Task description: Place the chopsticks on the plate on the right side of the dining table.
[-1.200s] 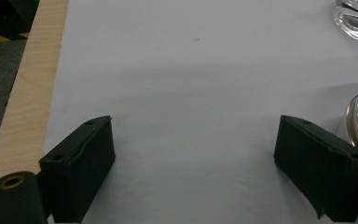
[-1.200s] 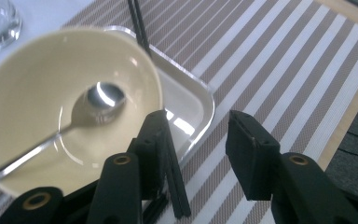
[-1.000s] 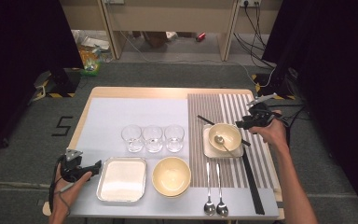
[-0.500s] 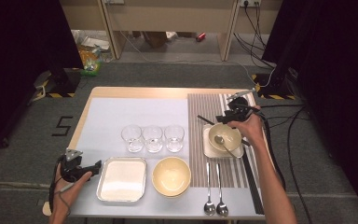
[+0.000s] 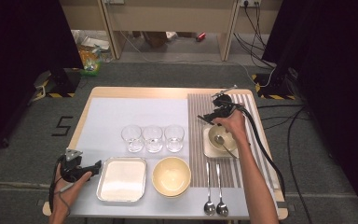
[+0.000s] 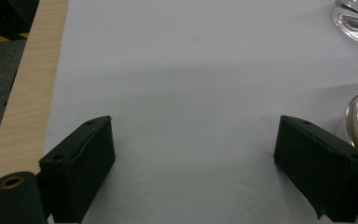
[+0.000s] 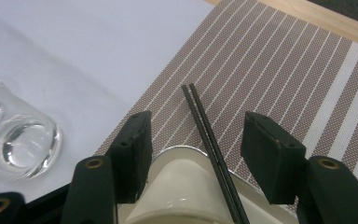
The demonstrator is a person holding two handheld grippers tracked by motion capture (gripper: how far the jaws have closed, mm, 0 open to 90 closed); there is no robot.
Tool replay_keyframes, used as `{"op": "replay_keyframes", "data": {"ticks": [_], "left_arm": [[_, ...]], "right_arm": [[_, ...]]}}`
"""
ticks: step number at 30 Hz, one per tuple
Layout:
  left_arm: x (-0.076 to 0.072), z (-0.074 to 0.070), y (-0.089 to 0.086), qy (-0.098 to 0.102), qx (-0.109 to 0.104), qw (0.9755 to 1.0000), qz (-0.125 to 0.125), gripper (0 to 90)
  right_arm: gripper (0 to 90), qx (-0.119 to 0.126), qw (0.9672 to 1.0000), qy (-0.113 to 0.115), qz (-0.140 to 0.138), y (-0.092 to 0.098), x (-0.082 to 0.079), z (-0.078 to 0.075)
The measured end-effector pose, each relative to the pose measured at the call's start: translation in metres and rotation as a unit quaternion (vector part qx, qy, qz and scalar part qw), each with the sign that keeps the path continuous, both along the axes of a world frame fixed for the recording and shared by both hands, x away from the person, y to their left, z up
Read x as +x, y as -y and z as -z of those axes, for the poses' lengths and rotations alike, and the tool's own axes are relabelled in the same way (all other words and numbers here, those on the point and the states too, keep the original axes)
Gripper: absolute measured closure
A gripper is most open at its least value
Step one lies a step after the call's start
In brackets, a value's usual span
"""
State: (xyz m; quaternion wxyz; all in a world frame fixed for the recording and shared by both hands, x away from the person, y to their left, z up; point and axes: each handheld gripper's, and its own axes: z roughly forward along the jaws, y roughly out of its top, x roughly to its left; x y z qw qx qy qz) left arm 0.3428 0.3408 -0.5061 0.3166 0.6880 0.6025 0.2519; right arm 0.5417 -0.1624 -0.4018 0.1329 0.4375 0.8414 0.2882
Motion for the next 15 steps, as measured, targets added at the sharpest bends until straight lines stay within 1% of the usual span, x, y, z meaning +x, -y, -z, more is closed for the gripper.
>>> {"op": "replay_keyframes", "data": {"ticks": [2, 6, 8, 10, 13, 15], "left_arm": [[0.0, 0.0, 0.0, -0.001, -0.001, 1.0, 0.0, 11.4], [0.0, 0.0, 0.0, 0.0, 0.0, 1.0, 0.0, 11.4], [0.0, 0.0, 0.0, -0.001, 0.0, 1.0, 0.0, 11.5], [0.0, 0.0, 0.0, -0.001, 0.0, 1.0, 0.0, 11.4], [0.0, 0.0, 0.0, -0.001, 0.0, 1.0, 0.0, 11.5], [0.0, 0.0, 0.0, -0.001, 0.0, 1.0, 0.0, 11.5]], "right_arm": [[40.1, -0.001, 0.9999, -0.01, 0.007, -0.002, 0.003, 0.004], [36.8, -0.007, 0.9998, -0.016, 0.011, -0.007, 0.007, 0.009], [34.0, -0.011, 0.9995, -0.026, 0.016, -0.01, 0.009, 0.013], [33.4, -0.012, 0.9993, -0.029, 0.021, -0.011, 0.011, 0.017], [31.4, -0.026, 0.9987, -0.038, 0.023, -0.013, 0.014, 0.023], [31.0, -0.028, 0.9985, -0.04, 0.025, -0.014, 0.015, 0.026]]}}
